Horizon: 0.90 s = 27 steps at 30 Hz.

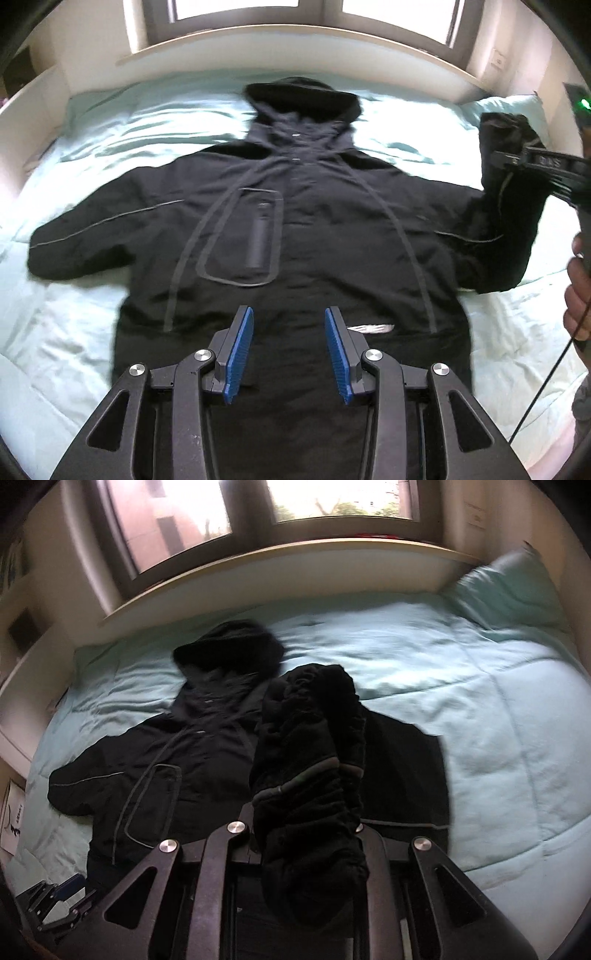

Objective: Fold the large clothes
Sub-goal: 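Fold the held sleeve across the jacket body with the right gripper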

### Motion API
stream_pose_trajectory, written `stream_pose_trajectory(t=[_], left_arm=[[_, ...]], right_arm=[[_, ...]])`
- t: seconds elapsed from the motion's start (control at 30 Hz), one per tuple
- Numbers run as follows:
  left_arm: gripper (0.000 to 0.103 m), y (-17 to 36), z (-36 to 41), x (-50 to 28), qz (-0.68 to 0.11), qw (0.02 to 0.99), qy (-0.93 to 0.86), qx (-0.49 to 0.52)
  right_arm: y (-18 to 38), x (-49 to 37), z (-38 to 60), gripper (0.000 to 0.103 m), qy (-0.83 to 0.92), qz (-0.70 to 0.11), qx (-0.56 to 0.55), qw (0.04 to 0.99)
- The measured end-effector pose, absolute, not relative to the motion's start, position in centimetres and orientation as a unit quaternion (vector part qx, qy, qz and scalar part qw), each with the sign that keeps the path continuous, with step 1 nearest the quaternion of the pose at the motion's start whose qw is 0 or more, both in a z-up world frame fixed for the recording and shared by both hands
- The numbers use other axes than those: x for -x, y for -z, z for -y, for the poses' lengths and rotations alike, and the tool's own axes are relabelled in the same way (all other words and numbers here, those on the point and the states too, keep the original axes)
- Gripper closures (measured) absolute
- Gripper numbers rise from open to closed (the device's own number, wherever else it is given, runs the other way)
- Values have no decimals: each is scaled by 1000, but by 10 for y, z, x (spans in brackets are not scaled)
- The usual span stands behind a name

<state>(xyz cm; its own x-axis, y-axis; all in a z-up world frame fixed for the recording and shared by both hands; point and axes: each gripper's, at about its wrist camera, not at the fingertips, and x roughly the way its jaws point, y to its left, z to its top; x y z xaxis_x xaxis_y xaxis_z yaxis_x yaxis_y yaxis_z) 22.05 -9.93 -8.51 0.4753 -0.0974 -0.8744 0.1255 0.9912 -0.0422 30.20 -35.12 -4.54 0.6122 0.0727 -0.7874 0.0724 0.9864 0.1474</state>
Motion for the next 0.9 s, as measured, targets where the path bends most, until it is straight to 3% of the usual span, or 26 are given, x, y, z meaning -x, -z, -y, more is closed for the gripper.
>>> stream_pose_trajectory(t=[0.53, 0.73, 0.8, 0.9], left_arm=[[62, 133, -27, -307, -515, 852, 82, -44], [62, 169, -54, -350, -538, 841, 65, -6], [62, 182, -56, -359, -542, 839, 52, -15], [62, 198, -58, -367, -550, 833, 51, -16]], right_arm=[[148, -405, 145, 82, 6, -519, -21, 855], [228, -436, 88, 81, -35, -572, 18, 819], [247, -439, 79, 76, -38, -577, 34, 815], [255, -436, 69, 60, -53, -567, 58, 820]])
